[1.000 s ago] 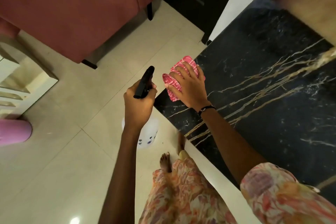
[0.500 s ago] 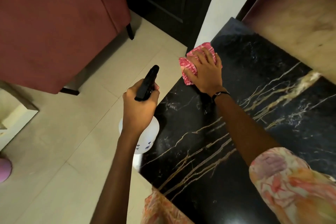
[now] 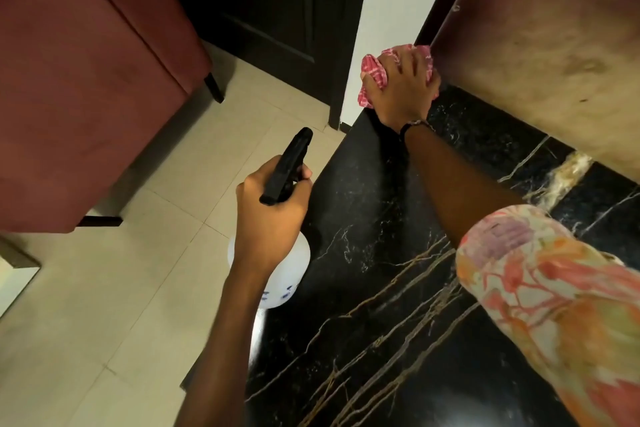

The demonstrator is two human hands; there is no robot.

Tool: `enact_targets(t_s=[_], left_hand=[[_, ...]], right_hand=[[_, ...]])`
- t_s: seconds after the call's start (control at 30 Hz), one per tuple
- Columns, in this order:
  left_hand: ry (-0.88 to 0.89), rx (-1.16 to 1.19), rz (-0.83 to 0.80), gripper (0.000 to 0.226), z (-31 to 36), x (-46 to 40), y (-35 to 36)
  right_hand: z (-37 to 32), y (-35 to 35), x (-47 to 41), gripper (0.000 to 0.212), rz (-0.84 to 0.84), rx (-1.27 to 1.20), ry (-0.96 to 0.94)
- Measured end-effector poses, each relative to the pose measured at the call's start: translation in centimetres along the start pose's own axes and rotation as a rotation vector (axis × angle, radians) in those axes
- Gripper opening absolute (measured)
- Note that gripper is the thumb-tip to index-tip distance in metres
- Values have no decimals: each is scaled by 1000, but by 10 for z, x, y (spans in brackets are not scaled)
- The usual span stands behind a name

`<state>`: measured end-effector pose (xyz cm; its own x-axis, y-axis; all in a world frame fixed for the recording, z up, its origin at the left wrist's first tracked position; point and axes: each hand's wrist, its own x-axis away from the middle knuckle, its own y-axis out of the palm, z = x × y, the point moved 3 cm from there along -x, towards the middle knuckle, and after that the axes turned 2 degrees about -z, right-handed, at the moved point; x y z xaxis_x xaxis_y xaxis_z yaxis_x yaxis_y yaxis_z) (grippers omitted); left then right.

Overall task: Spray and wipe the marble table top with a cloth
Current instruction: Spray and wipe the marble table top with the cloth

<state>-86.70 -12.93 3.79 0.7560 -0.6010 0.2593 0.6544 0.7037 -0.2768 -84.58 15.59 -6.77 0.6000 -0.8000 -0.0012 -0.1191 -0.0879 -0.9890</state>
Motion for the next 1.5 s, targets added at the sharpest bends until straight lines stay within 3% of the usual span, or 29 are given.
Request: enact_targets(t_s=[0.33, 0.6, 0.77, 1.0, 1.13, 1.2, 1.37, 1.43, 1.5], left_hand=[[28, -25, -3, 21, 8, 0, 2], [45, -28, -29, 24, 8, 3, 10], [40, -26, -40, 23, 9, 8, 12], [35, -1, -41, 19, 9, 12, 11], [30, 13, -49, 20, 8, 18, 12], [27, 13, -66, 21, 8, 24, 15], [20, -5, -120, 17, 3, 39, 27], [28, -6, -143, 18, 4, 45, 32], [35, -1, -176, 18, 5, 53, 40]], right_hand=[[5, 4, 22, 63, 80, -28, 106], [6, -4, -9, 59, -40, -44, 227], [28, -5, 12, 60, 6, -42, 205], [104, -12, 62, 65, 114, -30, 448], [93, -9, 93, 67, 140, -69, 655], [72, -7, 102, 67, 110, -79, 606], [72, -11, 132, 61, 30, -17, -6], [115, -16, 143, 61, 46, -23, 39], [166, -22, 161, 62, 49, -26, 217]])
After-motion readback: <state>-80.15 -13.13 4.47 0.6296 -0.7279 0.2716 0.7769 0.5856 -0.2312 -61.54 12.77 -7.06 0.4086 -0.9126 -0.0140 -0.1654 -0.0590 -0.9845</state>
